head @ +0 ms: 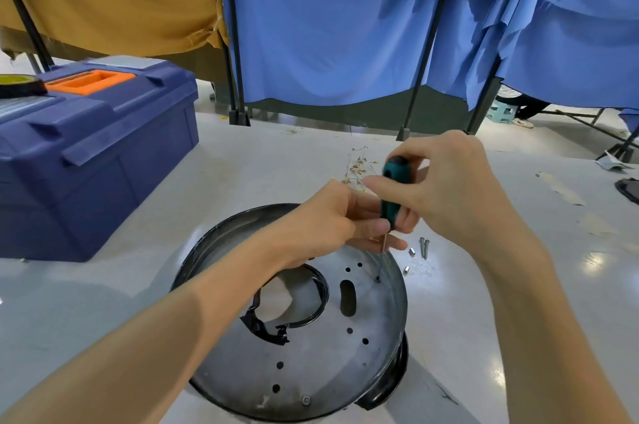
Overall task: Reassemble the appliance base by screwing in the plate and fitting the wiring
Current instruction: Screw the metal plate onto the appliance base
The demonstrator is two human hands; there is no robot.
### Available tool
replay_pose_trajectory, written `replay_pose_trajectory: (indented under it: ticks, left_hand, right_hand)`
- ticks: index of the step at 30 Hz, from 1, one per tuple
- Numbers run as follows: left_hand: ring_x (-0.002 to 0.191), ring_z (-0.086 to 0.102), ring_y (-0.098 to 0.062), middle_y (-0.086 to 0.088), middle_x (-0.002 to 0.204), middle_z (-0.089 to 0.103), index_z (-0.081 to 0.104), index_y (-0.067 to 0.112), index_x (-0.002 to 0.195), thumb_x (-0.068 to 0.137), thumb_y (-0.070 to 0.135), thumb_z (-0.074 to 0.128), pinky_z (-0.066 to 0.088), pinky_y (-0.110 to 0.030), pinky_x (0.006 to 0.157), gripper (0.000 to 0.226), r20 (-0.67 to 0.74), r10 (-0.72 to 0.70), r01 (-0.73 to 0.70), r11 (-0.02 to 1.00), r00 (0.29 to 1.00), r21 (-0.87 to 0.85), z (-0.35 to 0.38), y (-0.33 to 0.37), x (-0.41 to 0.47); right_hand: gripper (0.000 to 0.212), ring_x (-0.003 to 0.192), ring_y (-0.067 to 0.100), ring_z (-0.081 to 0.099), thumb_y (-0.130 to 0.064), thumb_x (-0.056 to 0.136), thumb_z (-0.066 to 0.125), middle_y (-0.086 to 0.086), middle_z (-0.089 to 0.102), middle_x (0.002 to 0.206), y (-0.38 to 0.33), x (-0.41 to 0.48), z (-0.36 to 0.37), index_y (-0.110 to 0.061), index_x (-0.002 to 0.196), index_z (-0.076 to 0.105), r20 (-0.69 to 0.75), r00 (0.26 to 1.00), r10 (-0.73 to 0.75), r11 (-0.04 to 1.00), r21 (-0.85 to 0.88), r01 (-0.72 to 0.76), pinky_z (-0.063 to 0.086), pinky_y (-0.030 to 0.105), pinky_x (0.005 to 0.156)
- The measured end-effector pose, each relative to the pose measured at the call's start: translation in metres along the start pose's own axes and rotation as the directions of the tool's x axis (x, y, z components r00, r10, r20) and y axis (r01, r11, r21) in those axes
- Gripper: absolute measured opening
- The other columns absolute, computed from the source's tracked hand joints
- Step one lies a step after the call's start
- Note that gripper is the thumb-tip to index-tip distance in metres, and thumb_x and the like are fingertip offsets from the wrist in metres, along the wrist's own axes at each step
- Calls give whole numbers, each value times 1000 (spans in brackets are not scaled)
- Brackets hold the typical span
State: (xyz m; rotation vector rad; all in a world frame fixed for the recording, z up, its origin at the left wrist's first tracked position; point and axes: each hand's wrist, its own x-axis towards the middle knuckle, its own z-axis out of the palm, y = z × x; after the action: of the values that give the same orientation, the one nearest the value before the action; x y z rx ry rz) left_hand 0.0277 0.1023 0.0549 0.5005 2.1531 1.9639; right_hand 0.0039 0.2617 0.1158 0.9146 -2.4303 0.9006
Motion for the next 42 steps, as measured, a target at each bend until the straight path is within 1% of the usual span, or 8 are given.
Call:
replay_pose_trajectory:
  ticks: [4,7,10,26,29,33,38,42]
  left_hand:
    - [86,71,-14,-3,91,75,72,12,101,90,7,66,55,-19,78,13,-177,-12,64,954,984,294,2,-5,-6]
    - [84,66,-7,10,84,72,74,30,86,81,18,75,54,-28,78,13,-204,-36,168,712,978,682,3,-9,-15]
    - [83,60,-4,13,84,68,73,32,87,80,29,75,41,-25,65,7,-214,-73,219,537,974,815,7,-10,-24]
    - [78,53,-9,7,82,64,72,23,86,83,22,72,51,-31,74,3,-186,-26,173,513,982,841,8,-17,-33]
    - [76,53,-5,8,83,65,73,23,89,86,25,70,50,-29,74,5,-178,-13,157,539,984,828,7,-17,-33]
    - [82,50,-8,17,76,49,72,28,109,92,32,63,39,-25,73,20,-150,41,106,525,988,844,13,-17,-28]
    - [101,45,-21,7,88,36,64,34,125,99,26,51,35,-31,87,30,-38,50,18,353,998,936,23,-19,-23]
    - [101,40,-19,4,96,38,66,32,119,99,32,51,26,-28,78,26,-26,26,17,309,999,951,28,-20,-21]
  right_hand:
    - [41,46,27,59,-42,80,75,7,55,53,2,2,12,-8,62,58,-34,995,90,995,-41,-91,53,40,50]
    - [50,53,29,58,-53,81,70,6,54,58,4,0,18,-10,63,55,-29,991,128,990,-58,-129,54,45,52]
    - [52,55,31,58,-56,82,66,9,57,62,8,-3,16,-7,68,56,-42,988,152,986,-58,-154,54,50,55]
    - [50,52,31,60,-51,83,65,14,60,56,7,-8,-4,-4,64,59,-101,983,151,989,7,-151,56,44,62]
    - [44,46,24,60,-43,88,65,12,59,55,9,-9,-17,-4,68,58,-185,972,142,989,78,-129,53,41,50]
    - [36,53,10,65,-34,93,59,16,64,68,19,-10,-28,-2,76,57,-258,947,193,977,135,-162,52,22,49]
    - [13,48,17,69,-14,95,53,10,70,64,38,-9,-25,-3,88,57,-35,947,318,918,262,-298,50,26,42]
    - [20,35,14,56,-16,95,57,5,70,62,58,-16,3,-4,80,61,194,903,382,913,74,-402,38,16,36]
